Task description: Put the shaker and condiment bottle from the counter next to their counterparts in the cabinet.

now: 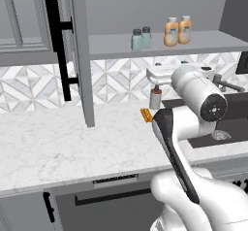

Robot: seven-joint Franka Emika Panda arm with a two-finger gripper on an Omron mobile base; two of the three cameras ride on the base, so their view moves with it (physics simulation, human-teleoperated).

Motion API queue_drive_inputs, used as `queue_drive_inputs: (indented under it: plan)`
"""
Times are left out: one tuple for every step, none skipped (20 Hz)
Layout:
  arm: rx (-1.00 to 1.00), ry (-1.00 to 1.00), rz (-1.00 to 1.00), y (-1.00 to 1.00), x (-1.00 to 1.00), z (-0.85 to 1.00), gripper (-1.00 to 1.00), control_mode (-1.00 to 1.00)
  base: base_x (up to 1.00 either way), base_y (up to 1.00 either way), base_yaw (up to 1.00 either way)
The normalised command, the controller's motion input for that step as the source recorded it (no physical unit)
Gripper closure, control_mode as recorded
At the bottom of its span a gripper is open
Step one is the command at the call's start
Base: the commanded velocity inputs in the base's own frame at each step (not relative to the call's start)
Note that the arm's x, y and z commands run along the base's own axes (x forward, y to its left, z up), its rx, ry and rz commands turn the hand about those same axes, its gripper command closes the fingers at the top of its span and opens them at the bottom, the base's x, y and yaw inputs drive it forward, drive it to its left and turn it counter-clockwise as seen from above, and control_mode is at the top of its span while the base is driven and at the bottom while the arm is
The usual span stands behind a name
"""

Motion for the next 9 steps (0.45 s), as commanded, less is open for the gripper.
queue_drive_inputs:
  plan:
    - [0.00, 0.00, 0.00, -0.17, -1.00, 0.00, -1.00, -1.00, 0.00, 0.00, 0.00]
    - [0.00, 0.03, 0.00, -0.15, -1.00, 0.00, -1.00, -1.00, 0.00, 0.00, 0.00]
    - [0.00, 0.06, 0.00, -0.15, -1.00, 0.00, -1.00, -1.00, 0.00, 0.00, 0.00]
    - [0.00, 0.06, 0.00, -0.15, -1.00, 0.00, -1.00, -1.00, 0.00, 0.00, 0.00]
    - [0.00, 0.07, 0.00, -0.14, -1.00, 0.00, -1.00, -1.00, 0.00, 0.00, 0.00]
    - [0.00, 0.07, 0.00, -0.15, -1.00, 0.00, -1.00, -1.00, 0.00, 0.00, 0.00]
    - [0.01, 0.08, 0.00, -0.14, -1.00, 0.00, -1.00, -1.00, 0.00, 0.00, 0.00]
    - [0.01, 0.08, 0.00, -0.16, -1.00, 0.00, -1.00, -1.00, 0.00, 0.00, 0.00]
    - [0.01, 0.07, 0.00, -0.16, -1.00, 0.00, -1.00, -1.00, 0.00, 0.00, 0.00]
